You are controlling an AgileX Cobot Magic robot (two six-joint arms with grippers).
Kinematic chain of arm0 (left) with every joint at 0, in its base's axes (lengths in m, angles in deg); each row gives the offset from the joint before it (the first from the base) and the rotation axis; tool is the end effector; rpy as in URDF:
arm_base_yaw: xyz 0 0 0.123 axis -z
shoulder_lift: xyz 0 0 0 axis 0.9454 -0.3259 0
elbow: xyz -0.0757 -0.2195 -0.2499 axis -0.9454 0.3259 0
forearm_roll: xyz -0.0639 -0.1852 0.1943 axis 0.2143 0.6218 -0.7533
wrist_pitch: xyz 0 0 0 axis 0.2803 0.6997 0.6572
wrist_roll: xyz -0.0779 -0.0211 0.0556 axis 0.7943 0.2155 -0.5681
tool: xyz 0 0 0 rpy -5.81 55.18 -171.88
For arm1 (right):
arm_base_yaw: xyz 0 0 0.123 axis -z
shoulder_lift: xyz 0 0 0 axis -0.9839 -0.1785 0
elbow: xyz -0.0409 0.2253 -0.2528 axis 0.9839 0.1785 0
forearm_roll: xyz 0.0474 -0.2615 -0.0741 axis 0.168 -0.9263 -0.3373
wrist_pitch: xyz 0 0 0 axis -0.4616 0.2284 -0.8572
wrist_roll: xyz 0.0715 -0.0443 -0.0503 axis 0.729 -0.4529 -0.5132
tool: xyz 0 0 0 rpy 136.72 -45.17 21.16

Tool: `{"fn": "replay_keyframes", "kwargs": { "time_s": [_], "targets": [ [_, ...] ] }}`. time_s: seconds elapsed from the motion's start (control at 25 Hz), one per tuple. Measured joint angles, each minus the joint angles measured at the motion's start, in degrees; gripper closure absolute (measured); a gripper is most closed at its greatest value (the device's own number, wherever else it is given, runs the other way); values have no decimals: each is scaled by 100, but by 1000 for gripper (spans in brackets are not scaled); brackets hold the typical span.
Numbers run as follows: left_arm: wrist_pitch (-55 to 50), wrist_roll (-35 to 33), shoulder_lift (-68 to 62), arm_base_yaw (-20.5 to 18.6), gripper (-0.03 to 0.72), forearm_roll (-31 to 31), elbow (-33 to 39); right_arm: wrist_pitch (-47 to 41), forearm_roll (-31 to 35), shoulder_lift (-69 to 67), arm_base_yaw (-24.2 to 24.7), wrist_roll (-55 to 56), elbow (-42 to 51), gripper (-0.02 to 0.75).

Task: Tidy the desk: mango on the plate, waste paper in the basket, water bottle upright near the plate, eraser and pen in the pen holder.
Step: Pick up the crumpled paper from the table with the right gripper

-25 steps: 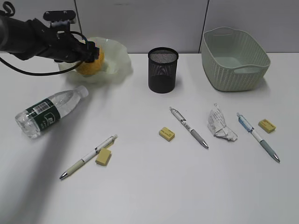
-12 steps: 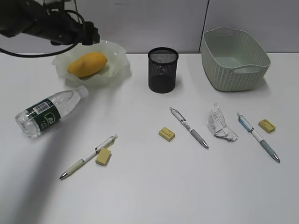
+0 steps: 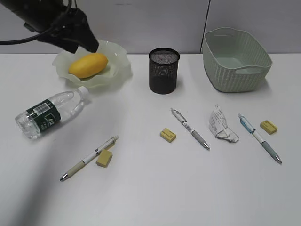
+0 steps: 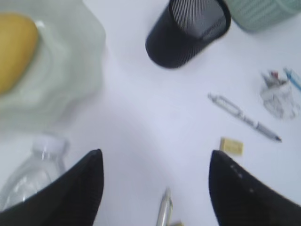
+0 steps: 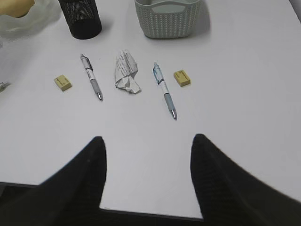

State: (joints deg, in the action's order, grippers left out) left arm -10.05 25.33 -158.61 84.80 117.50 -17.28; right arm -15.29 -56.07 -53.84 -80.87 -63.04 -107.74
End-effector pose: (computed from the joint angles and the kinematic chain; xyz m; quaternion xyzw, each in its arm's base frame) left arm 0.4232 -0.1438 0.3336 0.2051 0.9235 -0.2141 0.2434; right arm -0.0352 0.0132 0.2885 -0.0441 0.8414 0.0675 0.5344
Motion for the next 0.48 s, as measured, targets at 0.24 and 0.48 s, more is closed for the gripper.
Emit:
{"fn": "replay_keyframes", "kwargs": {
  "time_s": [0.24,0.48],
  "targets": [
    [-1556,724,216,0,235,-1242,0,0,0,0,0,0,0,279],
    [-1650,1395,478,0,259,-2003,74,0,0,0,0,0,0,279]
  ]
}}
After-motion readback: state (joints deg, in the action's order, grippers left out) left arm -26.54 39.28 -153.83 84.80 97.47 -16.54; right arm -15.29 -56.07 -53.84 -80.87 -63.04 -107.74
